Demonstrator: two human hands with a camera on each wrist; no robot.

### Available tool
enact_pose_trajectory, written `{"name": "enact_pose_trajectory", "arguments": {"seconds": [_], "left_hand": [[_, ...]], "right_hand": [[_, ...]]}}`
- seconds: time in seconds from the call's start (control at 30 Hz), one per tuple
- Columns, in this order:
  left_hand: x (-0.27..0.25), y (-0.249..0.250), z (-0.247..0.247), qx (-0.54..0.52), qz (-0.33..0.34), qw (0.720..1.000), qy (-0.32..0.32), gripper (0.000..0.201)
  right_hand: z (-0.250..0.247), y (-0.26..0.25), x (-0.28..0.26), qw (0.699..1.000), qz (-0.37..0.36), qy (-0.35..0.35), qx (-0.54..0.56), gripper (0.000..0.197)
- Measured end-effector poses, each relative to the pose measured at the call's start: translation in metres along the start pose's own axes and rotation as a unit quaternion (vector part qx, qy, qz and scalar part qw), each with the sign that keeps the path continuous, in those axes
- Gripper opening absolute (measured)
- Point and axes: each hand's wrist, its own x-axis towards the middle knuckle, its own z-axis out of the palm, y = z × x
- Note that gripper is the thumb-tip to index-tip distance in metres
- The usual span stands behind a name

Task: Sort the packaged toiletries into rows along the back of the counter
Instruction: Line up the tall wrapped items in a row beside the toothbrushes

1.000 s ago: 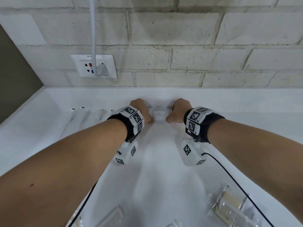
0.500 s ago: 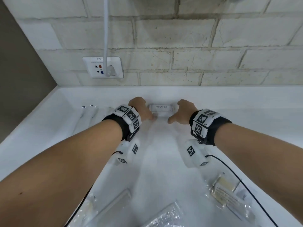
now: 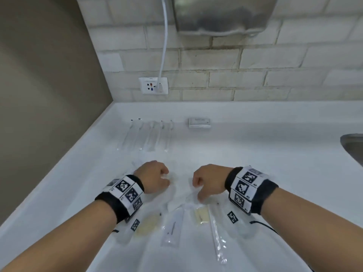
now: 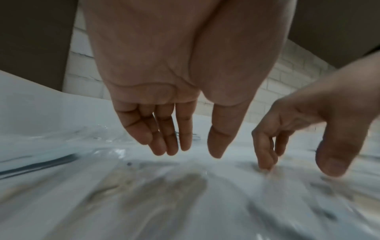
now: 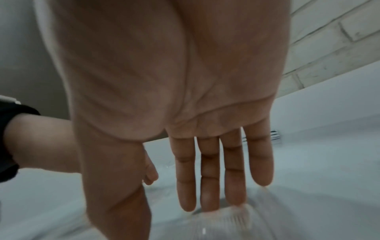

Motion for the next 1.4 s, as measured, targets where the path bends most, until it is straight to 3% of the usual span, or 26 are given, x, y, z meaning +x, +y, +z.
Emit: {"name": "enact_pose_trajectory", "arguments": {"seconds": [0.03, 0.1, 0.17, 0.27, 0.33, 0.43, 0.57, 0.73, 0.9, 0.97, 1.07, 1.23, 1.33, 1.4], "left_hand": [[-0.007, -0.002, 0.005, 0.024, -0.003, 1.000, -0.002, 0.016], [-0.013, -0.004, 0.018, 0.049, -0.027, 0.998, -0.001, 0.028], [-0.015, -0.004, 0.027, 0.049, -0.038, 0.998, 0.033, 0.024], [-0.015, -0.005, 0.031, 0.003, -0.050, 0.997, 0.056, 0.039], [-0.015, -0.004, 0.029, -0.026, -0.060, 0.997, 0.049, 0.041], [-0.018, 0.001, 0.022, -0.058, -0.024, 0.995, 0.077, 0.013], [-0.030, 0.018, 0.006, -0.204, 0.034, 0.970, 0.126, 0.018], [-0.045, 0.051, -0.001, -0.374, 0.086, 0.921, 0.065, 0.006], [-0.057, 0.055, 0.017, -0.325, 0.142, 0.935, 0.009, 0.044], [-0.058, 0.050, 0.023, -0.312, 0.147, 0.939, -0.004, 0.052], [-0.058, 0.040, 0.027, -0.311, 0.145, 0.939, 0.008, 0.039], [-0.060, 0.033, 0.027, -0.384, 0.111, 0.914, 0.072, 0.025], [-0.058, 0.028, 0.024, -0.438, 0.086, 0.889, 0.101, 0.033], [-0.057, 0.025, 0.024, -0.425, 0.079, 0.896, 0.101, 0.033]], "right_hand": [[0.005, -0.003, -0.003, 1.000, 0.009, 0.002, -0.010, 0.052], [0.014, -0.008, -0.007, 0.999, 0.022, 0.021, -0.021, 0.050], [0.020, -0.010, -0.007, 0.998, 0.033, 0.052, -0.022, 0.047], [0.023, -0.011, -0.007, 0.995, 0.058, 0.073, -0.018, 0.045], [0.021, -0.011, -0.009, 0.994, 0.057, 0.089, -0.013, 0.031], [0.013, -0.008, -0.014, 0.992, 0.039, 0.119, 0.016, 0.025], [-0.004, -0.007, -0.031, 0.985, 0.003, 0.169, 0.035, 0.020], [-0.018, -0.012, -0.047, 0.984, -0.035, 0.159, 0.072, 0.019], [-0.022, -0.015, -0.053, 0.979, -0.031, 0.164, 0.117, 0.020], [-0.022, -0.013, -0.057, 0.979, -0.005, 0.163, 0.126, 0.030], [-0.021, -0.010, -0.058, 0.970, 0.011, 0.125, 0.208, 0.047], [-0.012, -0.016, -0.055, 0.929, 0.009, 0.178, 0.323, 0.104], [-0.005, -0.021, -0.044, 0.910, 0.002, 0.138, 0.390, 0.083], [0.000, -0.023, -0.036, 0.911, 0.003, 0.150, 0.385, 0.060]]}}
